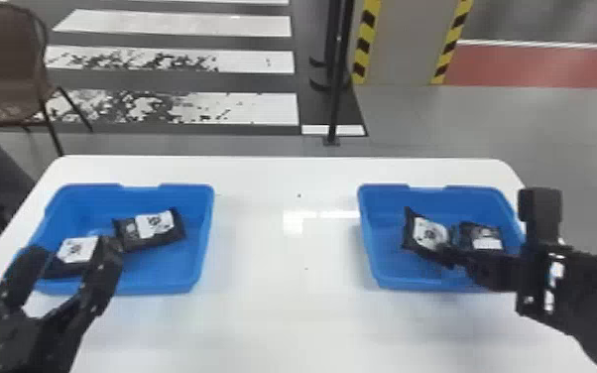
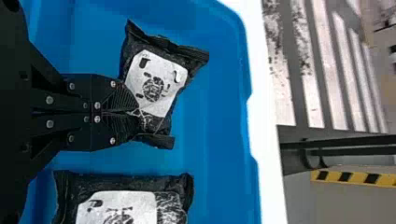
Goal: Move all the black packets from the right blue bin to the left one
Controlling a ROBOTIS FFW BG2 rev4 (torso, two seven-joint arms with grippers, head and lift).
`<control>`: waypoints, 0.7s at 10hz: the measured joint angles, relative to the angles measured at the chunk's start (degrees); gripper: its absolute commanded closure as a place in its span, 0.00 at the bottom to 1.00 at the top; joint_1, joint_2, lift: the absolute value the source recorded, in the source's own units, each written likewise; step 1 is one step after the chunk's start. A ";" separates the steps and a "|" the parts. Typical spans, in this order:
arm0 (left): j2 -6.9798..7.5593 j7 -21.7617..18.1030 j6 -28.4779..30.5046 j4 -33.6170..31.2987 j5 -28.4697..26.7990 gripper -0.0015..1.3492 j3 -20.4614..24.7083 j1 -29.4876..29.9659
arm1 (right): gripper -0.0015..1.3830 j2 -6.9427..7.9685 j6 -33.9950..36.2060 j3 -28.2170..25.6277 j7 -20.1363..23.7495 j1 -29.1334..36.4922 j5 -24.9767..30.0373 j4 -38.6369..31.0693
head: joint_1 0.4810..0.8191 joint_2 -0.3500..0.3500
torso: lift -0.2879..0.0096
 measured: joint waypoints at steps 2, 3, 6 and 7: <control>-0.19 0.00 -1.09 0.00 -0.43 0.07 0.13 0.00 | 0.85 0.33 -4.80 -2.09 0.35 2.39 -7.70 -2.82 | 0.63 0.49 | 0.50; -0.20 0.00 -1.14 0.00 -0.48 0.07 0.12 -0.06 | 0.85 0.34 -6.42 -2.62 1.62 2.93 -11.21 -3.90 | 0.63 0.51 | 0.50; -0.20 0.00 -1.22 0.00 -0.47 0.07 -0.63 -0.70 | 0.85 0.34 -8.14 -0.37 5.85 3.82 -19.80 -9.15 | 0.63 0.63 | 0.50; -0.19 0.00 -1.15 0.00 -0.35 0.07 -0.94 -0.94 | 0.85 0.20 -8.32 2.58 6.32 3.70 -22.41 -10.32 | 0.63 0.70 | 0.50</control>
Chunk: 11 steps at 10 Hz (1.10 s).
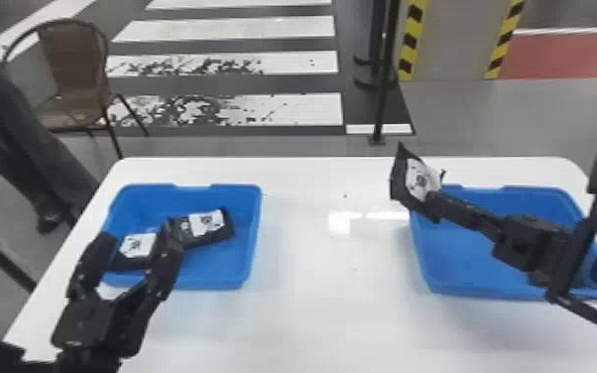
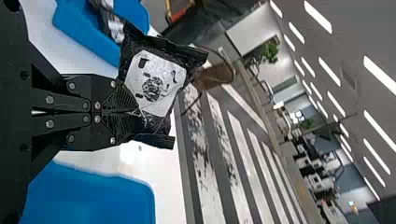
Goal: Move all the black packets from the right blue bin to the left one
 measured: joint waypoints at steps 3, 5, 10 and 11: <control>0.77 -0.61 0.16 -0.01 3.13 0.07 -3.04 -1.07 | 0.85 -0.92 -0.56 8.59 0.61 -1.90 -5.49 -0.55 | 0.63 0.82 | 0.50; 2.15 -1.84 0.04 -0.79 8.48 0.07 -7.44 -2.47 | 0.85 -1.42 -1.15 11.95 0.86 -3.55 -7.10 0.52 | 0.63 0.81 | 0.50; 4.93 -2.02 1.42 -2.39 11.80 0.07 -14.95 -5.19 | 0.85 -1.96 -1.58 20.50 1.06 -8.22 -10.50 4.47 | 0.63 0.82 | 0.50; 5.16 -2.02 2.01 -2.39 11.62 0.07 -15.43 -5.46 | 0.84 -2.02 -1.71 21.67 1.05 -8.66 -11.01 4.94 | 0.63 0.83 | 0.50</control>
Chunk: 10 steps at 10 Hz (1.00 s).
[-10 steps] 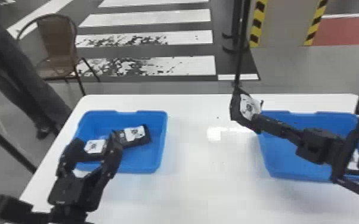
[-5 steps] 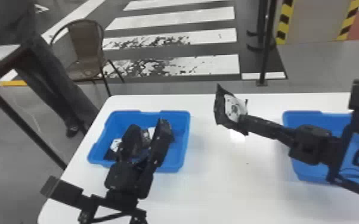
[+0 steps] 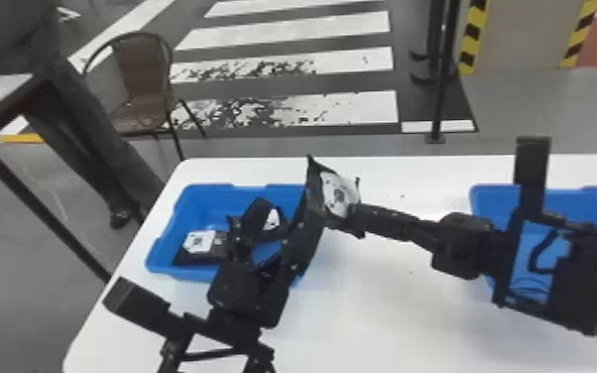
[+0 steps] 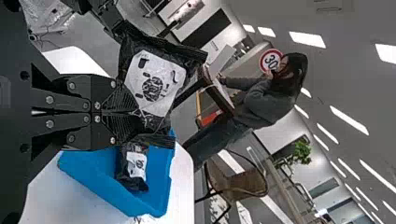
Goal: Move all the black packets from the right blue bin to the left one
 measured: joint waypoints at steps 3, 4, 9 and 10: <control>0.19 0.00 1.66 0.00 -0.52 0.07 -0.40 -0.28 | 0.85 -0.25 -0.13 2.20 0.00 -0.73 -1.15 0.29 | 0.63 0.85 | 0.50; 0.20 0.00 2.70 0.00 -0.81 0.07 -0.45 -0.44 | 0.85 -0.29 -0.17 3.11 0.00 -0.91 -1.65 0.39 | 0.63 0.85 | 0.50; 0.93 7.35 16.79 -10.30 -13.55 0.90 2.17 2.24 | 0.84 -0.63 -0.69 5.43 0.00 -1.32 -3.54 1.25 | 0.63 0.89 | 0.50; 1.24 7.74 18.64 -12.19 -15.07 0.90 2.12 2.79 | 0.84 -0.64 -0.94 5.43 0.00 -1.32 -3.69 1.42 | 0.63 0.88 | 0.50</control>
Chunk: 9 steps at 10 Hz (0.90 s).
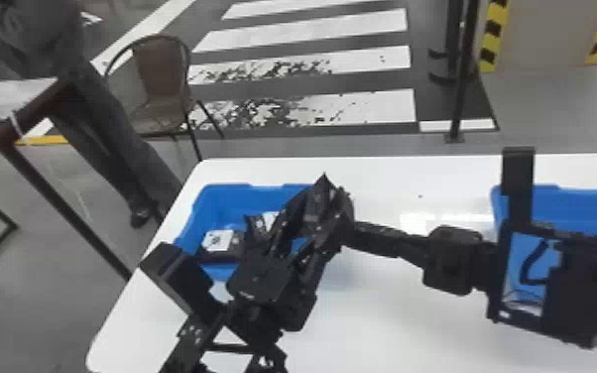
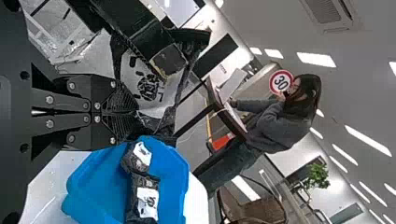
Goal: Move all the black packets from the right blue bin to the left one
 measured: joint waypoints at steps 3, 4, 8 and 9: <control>0.01 -0.10 0.22 -0.46 0.05 0.90 0.33 0.49 | 0.84 -0.01 -1.16 -0.02 0.00 0.11 -0.51 0.56 | 0.63 0.88 | 0.50; 0.00 -0.10 -0.05 -0.46 0.10 0.90 0.33 0.50 | 0.74 0.00 -1.86 -0.04 0.11 0.08 -1.31 1.05 | 0.63 0.88 | 0.50; -1.34 -0.09 -1.05 0.21 -0.11 0.90 3.38 0.63 | 0.09 0.18 -5.24 -2.76 2.12 2.10 -4.41 2.46 | 0.63 0.89 | 0.50; -2.13 -0.09 -0.35 2.02 -2.06 0.90 5.76 -0.34 | 0.11 0.37 -5.22 -4.22 2.11 3.67 -4.04 1.70 | 0.63 0.91 | 0.50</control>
